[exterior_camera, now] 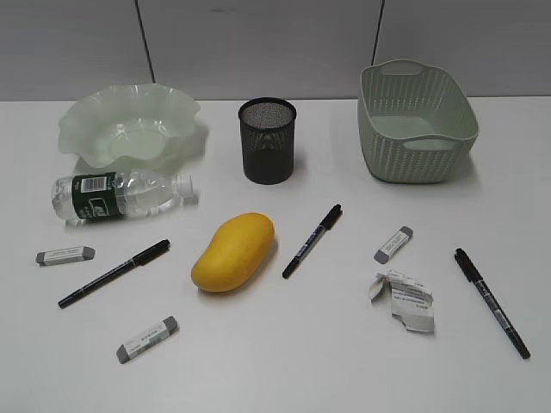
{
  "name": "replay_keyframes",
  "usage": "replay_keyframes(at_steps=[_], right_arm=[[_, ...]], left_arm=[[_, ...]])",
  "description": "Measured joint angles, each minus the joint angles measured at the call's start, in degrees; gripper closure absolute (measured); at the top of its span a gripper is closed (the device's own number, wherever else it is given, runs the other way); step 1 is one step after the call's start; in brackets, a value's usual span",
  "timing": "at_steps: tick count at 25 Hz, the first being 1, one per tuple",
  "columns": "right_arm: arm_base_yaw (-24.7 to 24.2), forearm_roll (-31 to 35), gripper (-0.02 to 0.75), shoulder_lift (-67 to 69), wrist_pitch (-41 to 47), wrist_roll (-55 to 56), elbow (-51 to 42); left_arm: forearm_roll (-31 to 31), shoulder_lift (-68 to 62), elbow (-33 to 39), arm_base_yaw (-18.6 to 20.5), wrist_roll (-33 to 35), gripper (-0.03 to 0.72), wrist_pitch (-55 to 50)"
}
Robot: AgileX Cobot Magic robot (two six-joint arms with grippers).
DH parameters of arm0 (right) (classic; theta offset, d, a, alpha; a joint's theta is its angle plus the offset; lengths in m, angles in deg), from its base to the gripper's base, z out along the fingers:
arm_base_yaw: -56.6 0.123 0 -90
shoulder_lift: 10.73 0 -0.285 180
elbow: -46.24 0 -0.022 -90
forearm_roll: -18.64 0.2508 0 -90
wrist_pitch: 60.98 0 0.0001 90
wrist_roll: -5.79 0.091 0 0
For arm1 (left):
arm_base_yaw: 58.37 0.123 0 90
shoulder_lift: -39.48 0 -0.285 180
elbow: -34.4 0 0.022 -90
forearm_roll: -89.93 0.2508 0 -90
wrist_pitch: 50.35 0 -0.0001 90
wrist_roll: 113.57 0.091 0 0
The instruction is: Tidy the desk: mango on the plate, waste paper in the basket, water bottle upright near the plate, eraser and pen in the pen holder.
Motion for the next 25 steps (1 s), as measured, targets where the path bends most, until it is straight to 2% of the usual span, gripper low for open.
replay_keyframes(at_steps=[14,18,25], right_arm=[[0.0,0.0,0.314,0.0,0.0,0.0,0.0],[0.0,0.0,0.314,0.0,0.0,0.0,0.0],[0.0,0.0,0.314,0.0,0.0,0.0,0.0]], left_arm=[[-0.05,-0.8,0.0,0.0,0.0,0.193,0.0],[-0.1,-6.65,-1.72,0.0,0.0,0.191,-0.27],[-0.12,-20.54,-9.58,0.0,0.01,0.153,-0.41]])
